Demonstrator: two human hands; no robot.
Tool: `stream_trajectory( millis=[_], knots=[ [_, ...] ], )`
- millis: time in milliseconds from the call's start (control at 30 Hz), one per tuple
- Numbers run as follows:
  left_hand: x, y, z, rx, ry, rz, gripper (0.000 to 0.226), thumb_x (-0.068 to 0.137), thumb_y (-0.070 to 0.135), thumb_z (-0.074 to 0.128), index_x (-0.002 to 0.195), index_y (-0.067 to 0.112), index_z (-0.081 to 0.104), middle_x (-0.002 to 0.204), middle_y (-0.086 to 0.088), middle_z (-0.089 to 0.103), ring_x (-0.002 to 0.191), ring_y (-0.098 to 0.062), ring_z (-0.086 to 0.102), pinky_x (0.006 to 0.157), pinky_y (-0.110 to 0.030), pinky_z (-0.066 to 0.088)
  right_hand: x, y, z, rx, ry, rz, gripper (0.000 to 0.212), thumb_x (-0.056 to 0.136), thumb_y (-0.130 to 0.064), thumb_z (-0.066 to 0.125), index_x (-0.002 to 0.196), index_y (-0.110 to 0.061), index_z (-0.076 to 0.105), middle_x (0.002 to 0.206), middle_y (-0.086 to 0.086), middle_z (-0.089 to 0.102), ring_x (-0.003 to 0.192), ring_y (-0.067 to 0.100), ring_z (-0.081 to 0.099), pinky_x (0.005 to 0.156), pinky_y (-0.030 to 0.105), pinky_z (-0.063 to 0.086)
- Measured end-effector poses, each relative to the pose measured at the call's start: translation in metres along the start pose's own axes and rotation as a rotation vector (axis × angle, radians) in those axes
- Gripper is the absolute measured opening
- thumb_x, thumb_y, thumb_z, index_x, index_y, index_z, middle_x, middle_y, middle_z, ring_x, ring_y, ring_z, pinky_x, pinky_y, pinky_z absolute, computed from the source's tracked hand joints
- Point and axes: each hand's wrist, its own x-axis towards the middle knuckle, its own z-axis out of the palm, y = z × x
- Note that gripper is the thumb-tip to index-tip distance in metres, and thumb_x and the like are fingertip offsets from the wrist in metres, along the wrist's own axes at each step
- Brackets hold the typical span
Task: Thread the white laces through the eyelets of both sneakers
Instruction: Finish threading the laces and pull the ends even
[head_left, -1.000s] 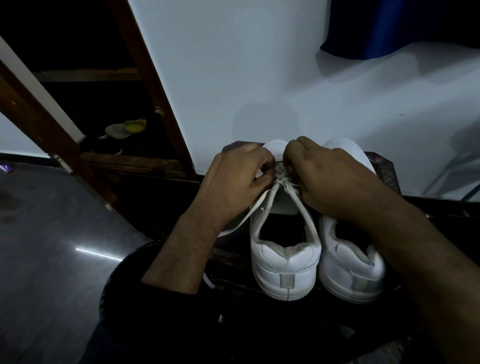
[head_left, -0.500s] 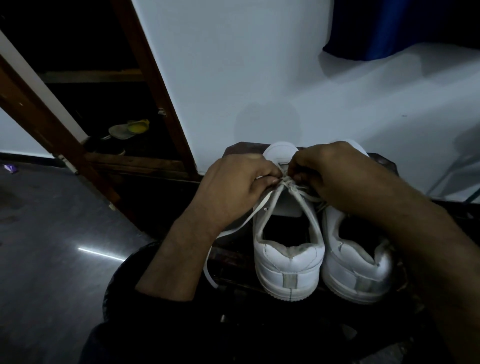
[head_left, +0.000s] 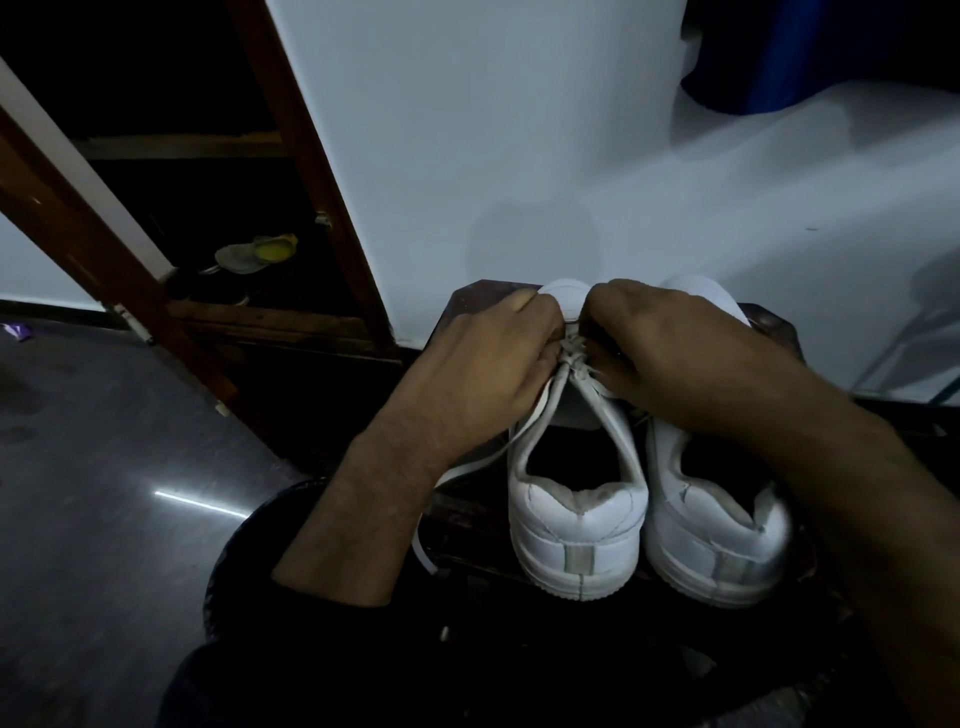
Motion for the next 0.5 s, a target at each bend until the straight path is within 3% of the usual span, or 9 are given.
stream_trajectory(
  millis=[67, 133, 233, 333, 400, 500],
  knots=[
    [0.000, 0.001, 0.000, 0.008, 0.003, -0.005, 0.014, 0.102, 0.022, 0.047, 0.105, 0.010, 0.055, 0.107, -0.008, 0.057, 0.085, -0.032, 0.059, 0.069, -0.048, 0.049, -0.001, 0.002, 0.004, -0.011, -0.044, 0.024, 0.008, 0.092, -0.023, 0.050, 0.099, -0.020, 0.048, 0.081, 0.002, 0.048, 0.059, 0.028, 0.050, 0.052, 0.029, 0.026],
    [-0.001, 0.001, 0.001, 0.009, 0.005, 0.000, 0.020, 0.101, 0.025, 0.043, 0.105, 0.010, 0.055, 0.108, -0.008, 0.057, 0.086, -0.032, 0.059, 0.069, -0.049, 0.050, -0.002, 0.005, 0.006, -0.018, -0.046, 0.022, 0.015, 0.092, -0.025, 0.047, 0.099, -0.013, 0.052, 0.087, 0.009, 0.055, 0.064, 0.034, 0.056, 0.059, 0.032, 0.030],
    [-0.002, -0.002, 0.000, -0.096, 0.019, -0.006, 0.016, 0.099, 0.021, 0.051, 0.102, 0.009, 0.061, 0.099, -0.004, 0.061, 0.084, -0.024, 0.059, 0.072, -0.046, 0.051, -0.001, 0.003, 0.002, -0.022, -0.040, 0.050, 0.008, 0.097, -0.018, 0.056, 0.103, -0.022, 0.054, 0.092, 0.005, 0.062, 0.068, 0.021, 0.047, 0.062, 0.029, 0.027],
    [-0.006, -0.008, -0.004, -0.246, 0.039, -0.062, 0.006, 0.098, 0.017, 0.065, 0.098, 0.012, 0.068, 0.088, 0.004, 0.068, 0.080, -0.011, 0.064, 0.072, -0.038, 0.054, -0.001, 0.008, -0.007, 0.022, -0.086, 0.148, 0.008, 0.098, -0.027, 0.059, 0.103, -0.022, 0.061, 0.091, -0.003, 0.062, 0.076, 0.015, 0.048, 0.061, 0.020, 0.032],
    [-0.009, -0.011, -0.004, -0.247, 0.027, -0.055, 0.010, 0.098, 0.019, 0.064, 0.099, 0.017, 0.074, 0.087, 0.008, 0.072, 0.081, -0.009, 0.067, 0.073, -0.040, 0.055, -0.002, 0.012, -0.010, 0.014, -0.098, 0.140, 0.006, 0.093, -0.030, 0.063, 0.098, -0.028, 0.066, 0.089, -0.005, 0.067, 0.081, 0.020, 0.059, 0.073, 0.030, 0.048],
    [-0.011, -0.010, -0.006, -0.203, -0.004, -0.032, 0.020, 0.097, 0.026, 0.059, 0.105, 0.022, 0.077, 0.095, 0.010, 0.074, 0.087, -0.010, 0.069, 0.074, -0.042, 0.056, -0.004, 0.011, -0.014, 0.039, -0.189, 0.141, 0.012, 0.089, -0.029, 0.067, 0.099, -0.033, 0.072, 0.098, -0.006, 0.072, 0.091, 0.021, 0.066, 0.079, 0.040, 0.054]
  ],
)
